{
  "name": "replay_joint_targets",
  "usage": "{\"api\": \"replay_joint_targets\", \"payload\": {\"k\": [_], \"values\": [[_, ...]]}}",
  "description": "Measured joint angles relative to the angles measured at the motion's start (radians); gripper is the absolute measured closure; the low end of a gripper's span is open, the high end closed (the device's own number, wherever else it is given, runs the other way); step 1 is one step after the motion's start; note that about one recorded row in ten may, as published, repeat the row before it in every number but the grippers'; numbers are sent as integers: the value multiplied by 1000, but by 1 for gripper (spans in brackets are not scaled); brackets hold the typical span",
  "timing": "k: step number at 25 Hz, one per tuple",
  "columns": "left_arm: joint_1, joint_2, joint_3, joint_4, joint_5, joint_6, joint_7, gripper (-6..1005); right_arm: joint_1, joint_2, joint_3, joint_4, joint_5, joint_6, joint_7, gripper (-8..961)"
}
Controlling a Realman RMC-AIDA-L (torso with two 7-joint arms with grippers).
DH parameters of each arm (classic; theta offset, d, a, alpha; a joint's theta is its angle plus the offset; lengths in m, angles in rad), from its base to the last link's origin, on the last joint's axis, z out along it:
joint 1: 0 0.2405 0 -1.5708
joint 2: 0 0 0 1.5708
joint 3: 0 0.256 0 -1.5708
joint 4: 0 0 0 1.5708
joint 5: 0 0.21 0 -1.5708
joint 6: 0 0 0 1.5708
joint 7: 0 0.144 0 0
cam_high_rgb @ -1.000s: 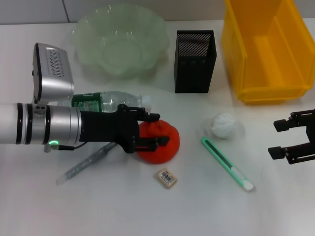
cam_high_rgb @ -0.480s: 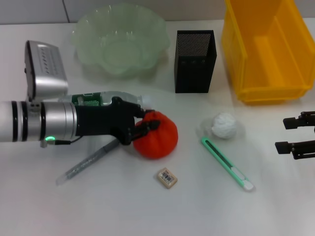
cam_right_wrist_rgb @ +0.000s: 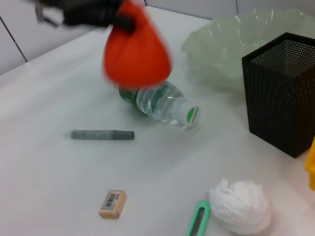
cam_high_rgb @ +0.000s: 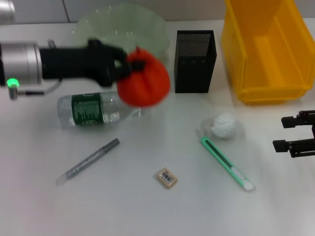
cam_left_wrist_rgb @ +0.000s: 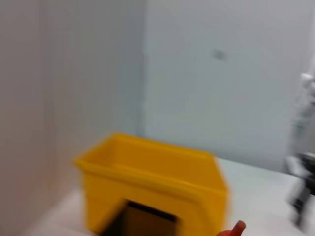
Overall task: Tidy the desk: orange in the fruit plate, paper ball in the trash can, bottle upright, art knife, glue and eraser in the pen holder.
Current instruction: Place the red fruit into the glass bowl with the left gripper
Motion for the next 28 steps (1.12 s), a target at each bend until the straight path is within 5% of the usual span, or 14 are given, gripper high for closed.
{"api": "replay_joint_targets", "payload": {"k": [9,16,23,28], "values": [[-85,0,5,32,-65,-378,-152,882,15,1,-12,35,1,-4,1,191],[-133,-1,31,-24,-72,-494,-156,923,11,1,-12,38,1,-4,-4,190],[-160,-4,153,-43,-73,-658,-186,933,28,1,-11,38,1,-3,26,191],[-161,-5,177,-44,-73,-696,-189,851,76,-1,-21,-14,-7,-11,166,190]]}}
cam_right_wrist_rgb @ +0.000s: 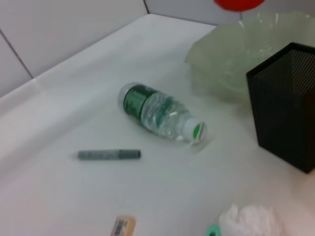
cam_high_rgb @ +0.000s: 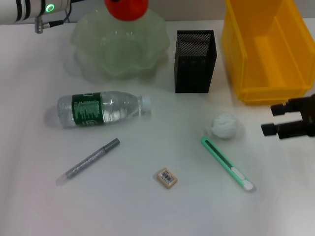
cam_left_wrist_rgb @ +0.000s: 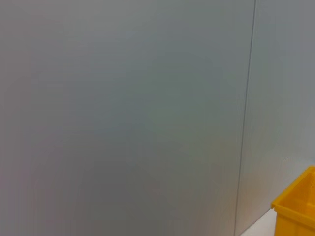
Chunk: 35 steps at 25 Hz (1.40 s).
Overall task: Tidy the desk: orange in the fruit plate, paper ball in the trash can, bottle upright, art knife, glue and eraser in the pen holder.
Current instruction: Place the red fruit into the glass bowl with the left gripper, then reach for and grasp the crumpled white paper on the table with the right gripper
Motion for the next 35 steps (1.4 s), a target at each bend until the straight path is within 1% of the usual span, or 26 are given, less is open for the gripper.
{"api": "replay_joint_targets", "payload": {"k": [1,2,5,6,7,8,10,11,12,15,16,17,20,21,22,23,25,26,27,30,31,32,34,35], "values": [[0,0,1,0,0,0,-3,834,21,-2,-29,-31,-13,2,81,190],[0,0,2,0,0,1,-7,790,21,-2,-29,-31,-13,2,81,190],[-3,4,16,0,2,9,-33,660,57,-5,-85,-74,-48,9,185,190],[-3,6,22,2,2,14,-39,616,83,-4,-122,-85,-83,20,230,191],[-3,6,27,7,1,21,-42,582,83,-4,-122,-85,-83,20,230,191],[-2,7,28,13,1,29,-43,549,96,-3,-144,-85,-101,29,252,191],[3,8,25,22,0,55,-44,481,121,-2,-197,-78,-131,56,299,191],[13,9,16,35,-1,92,-44,448,132,-1,-230,-72,-142,72,323,191],[13,9,16,35,-1,92,-44,414,141,-1,-264,-66,-148,90,347,191],[44,11,10,69,-12,166,-37,316,164,-1,-356,-59,-172,142,428,191],[78,12,8,104,-29,227,-26,284,180,0,-410,-59,-190,169,478,191],[78,12,8,104,-29,227,-26,253,180,0,-410,-59,-190,169,478,190],[143,15,8,159,-89,343,8,158,206,0,-486,-56,-225,210,551,190],[166,18,8,174,-115,385,23,157,222,1,-538,-52,-253,241,597,190],[196,21,7,191,-150,440,45,155,222,1,-538,-52,-253,241,597,190],[210,23,7,197,-167,469,56,154,232,1,-567,-44,-266,258,622,190],[260,30,7,212,-218,552,90,151,252,1,-596,-25,-274,271,647,190],[260,30,7,212,-218,552,90,151,266,2,-605,-8,-275,274,655,191],[300,38,7,212,-247,620,119,151,281,2,-613,11,-276,279,664,191],[343,40,7,204,-253,671,142,151,318,2,-627,62,-277,295,684,191],[343,40,7,204,-253,671,142,151,339,2,-653,91,-292,316,704,191],[371,40,7,200,-253,715,171,151,339,2,-653,91,-292,316,704,191],[407,40,7,196,-253,774,228,151,351,3,-688,104,-319,333,729,191],[414,40,7,195,-253,782,234,151,357,3,-705,107,-330,340,740,191]]}}
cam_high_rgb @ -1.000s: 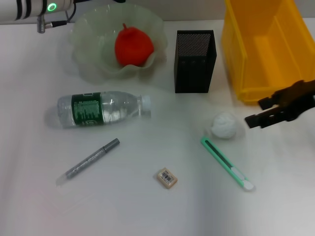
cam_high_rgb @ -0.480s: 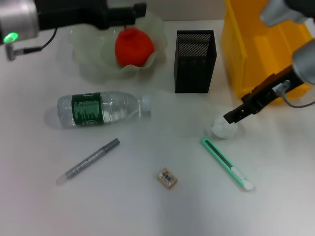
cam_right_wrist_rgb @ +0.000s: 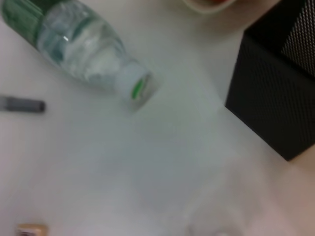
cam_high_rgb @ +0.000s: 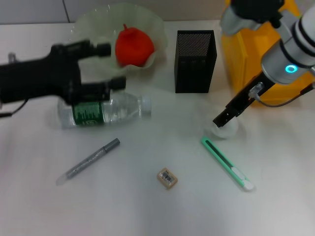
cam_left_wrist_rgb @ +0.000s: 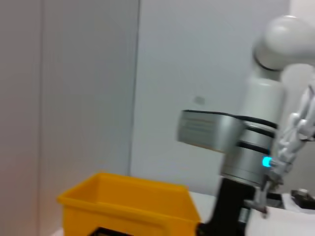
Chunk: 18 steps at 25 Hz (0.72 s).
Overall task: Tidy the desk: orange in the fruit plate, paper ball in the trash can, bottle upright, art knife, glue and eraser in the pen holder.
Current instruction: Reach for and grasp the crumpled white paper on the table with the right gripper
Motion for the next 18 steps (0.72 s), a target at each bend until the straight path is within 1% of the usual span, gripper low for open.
{"api": "replay_joint_targets", "payload": {"k": [1,2,5,6,8,14,18], "values": [[0,0,0,0,0,0,0,151,5,0,-14,3,-7,2,10,190],[19,0,0,-6,1,24,11,151,9,0,-25,6,-10,3,17,190],[32,0,0,-31,4,42,15,152,24,1,-46,25,-16,5,33,191],[46,1,0,-68,4,65,38,152,33,2,-50,46,-17,8,33,191],[55,2,0,-82,4,73,55,152,38,2,-53,57,-17,11,33,191],[81,2,-4,-92,0,83,74,152,48,3,-78,101,-20,36,30,193],[88,2,-16,-95,2,86,74,152,40,4,-77,94,-20,42,22,332]]}}
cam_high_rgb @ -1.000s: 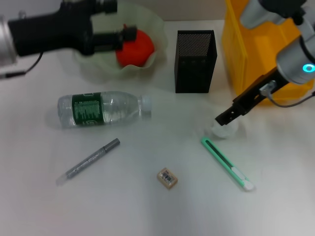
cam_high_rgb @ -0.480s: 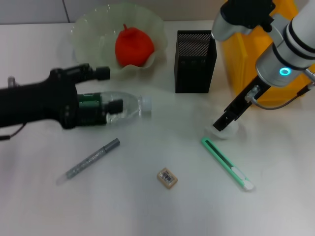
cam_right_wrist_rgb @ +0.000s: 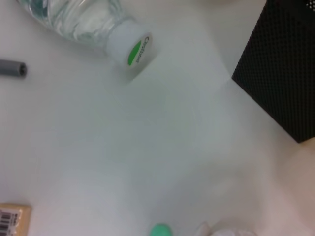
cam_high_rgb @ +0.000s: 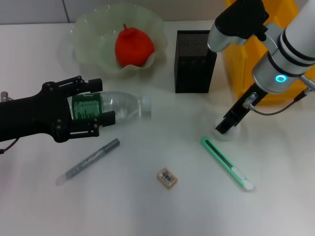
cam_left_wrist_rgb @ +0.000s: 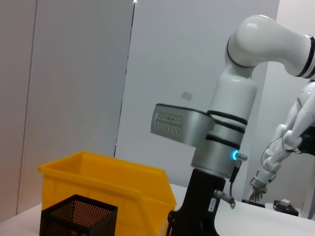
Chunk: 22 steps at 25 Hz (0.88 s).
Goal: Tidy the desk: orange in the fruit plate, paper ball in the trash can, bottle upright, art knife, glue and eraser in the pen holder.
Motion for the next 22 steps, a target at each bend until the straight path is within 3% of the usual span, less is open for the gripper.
{"api": "replay_joint_targets", "payload": {"k": [4,9,13,19,22], "values": [[2,0,-5,-7,3,1,0,152,-25,-2,10,-80,0,-40,-2,413],[4,4,-10,-8,8,3,1,151,-96,-2,21,-364,2,-197,8,443],[4,9,-10,-9,9,13,3,151,-122,-2,116,-602,-6,-367,15,449],[2,17,-10,-42,11,32,16,152,-146,-8,240,-751,-86,-428,-21,448],[-6,24,-20,-78,11,22,15,152,-163,-9,299,-766,-119,-416,-69,449]]}}
